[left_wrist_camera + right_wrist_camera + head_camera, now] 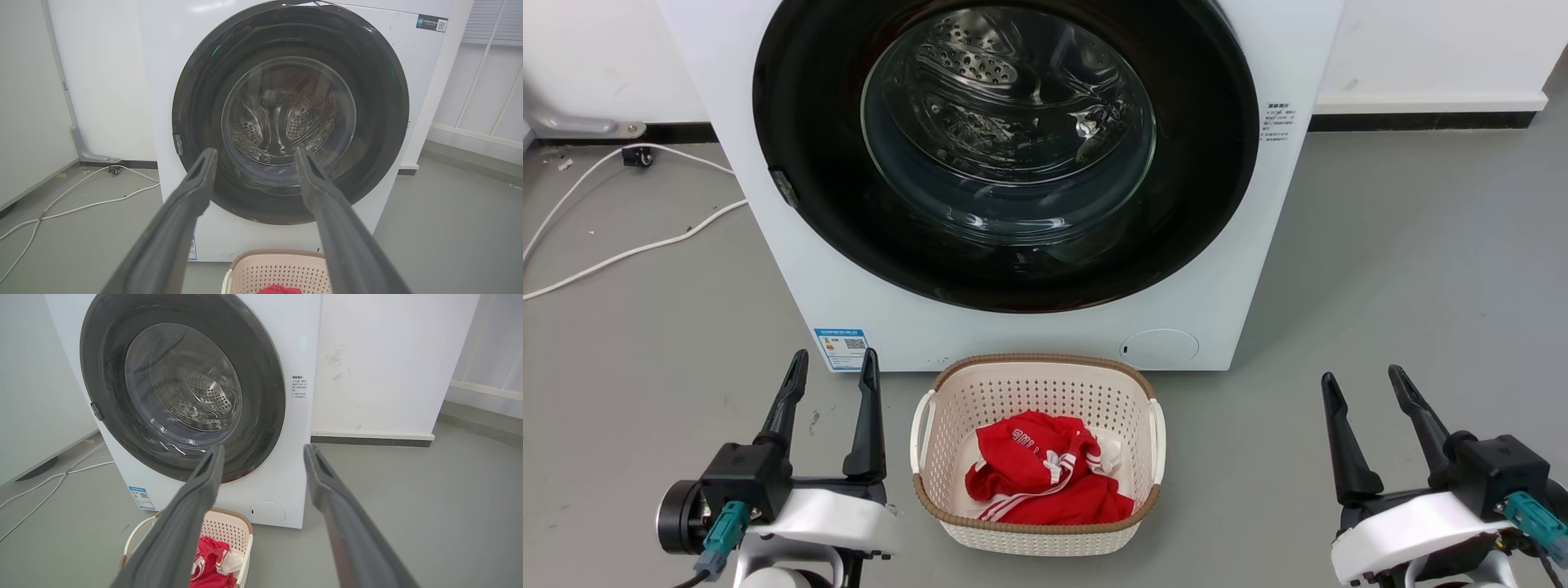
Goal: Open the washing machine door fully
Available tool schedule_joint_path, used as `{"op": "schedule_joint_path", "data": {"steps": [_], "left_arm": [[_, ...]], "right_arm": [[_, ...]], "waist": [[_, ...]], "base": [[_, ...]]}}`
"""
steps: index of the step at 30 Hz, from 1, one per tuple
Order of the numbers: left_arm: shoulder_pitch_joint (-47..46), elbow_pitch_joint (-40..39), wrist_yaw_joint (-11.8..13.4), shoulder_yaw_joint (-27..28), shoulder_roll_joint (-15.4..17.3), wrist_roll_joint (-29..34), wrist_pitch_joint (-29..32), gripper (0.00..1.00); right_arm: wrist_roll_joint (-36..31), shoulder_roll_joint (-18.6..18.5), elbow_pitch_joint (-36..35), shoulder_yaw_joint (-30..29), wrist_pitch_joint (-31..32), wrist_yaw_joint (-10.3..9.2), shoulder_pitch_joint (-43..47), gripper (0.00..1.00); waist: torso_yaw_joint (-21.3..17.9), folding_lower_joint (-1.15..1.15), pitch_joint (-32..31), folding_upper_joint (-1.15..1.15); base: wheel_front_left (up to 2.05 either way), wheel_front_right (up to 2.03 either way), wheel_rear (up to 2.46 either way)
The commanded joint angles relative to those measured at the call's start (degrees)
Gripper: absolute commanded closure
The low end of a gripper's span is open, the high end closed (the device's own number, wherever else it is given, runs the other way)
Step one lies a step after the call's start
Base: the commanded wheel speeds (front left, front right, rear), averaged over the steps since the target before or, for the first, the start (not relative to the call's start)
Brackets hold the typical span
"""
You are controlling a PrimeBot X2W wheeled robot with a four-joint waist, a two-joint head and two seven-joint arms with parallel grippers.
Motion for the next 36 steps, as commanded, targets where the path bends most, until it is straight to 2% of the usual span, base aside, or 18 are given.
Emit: {"op": "schedule_joint_path", "data": {"steps": [1,21,34,35,36], "left_arm": [[0.4,-0.5,0.3,-0.1,0.2,1.2,-0.5,0.00],[1.2,0.1,1.0,-0.1,-0.4,8.2,-2.5,0.00],[0.9,0.9,0.5,0.3,-0.8,7.5,-2.4,0.00],[0.9,1.0,0.5,0.3,-0.9,7.5,-2.4,0.00],[0.9,1.0,0.4,0.4,-0.9,7.5,-2.4,0.00]], "right_arm": [[-1.0,0.2,-0.5,0.0,-0.2,-0.02,0.4,0.00],[-5.2,0.3,0.2,0.6,-1.1,-0.02,0.6,0.00],[-3.3,0.3,1.1,0.3,-1.2,-0.02,0.3,0.00],[-3.1,0.3,1.2,0.3,-1.1,-0.02,0.3,0.50],[-2.9,0.3,1.2,0.3,-1.0,-0.02,0.3,0.78]], "waist": [[0.0,0.00,0.0,0.00],[-0.3,0.00,-0.1,0.00],[-0.2,0.00,-0.1,0.00],[-0.1,0.00,-0.1,0.00],[-0.1,0.00,-0.1,0.00]], "base": [[0.00,0.00,0.00],[0.00,0.00,0.00],[0.00,0.00,0.00],[0.00,0.00,0.00],[0.00,0.00,0.00]]}}
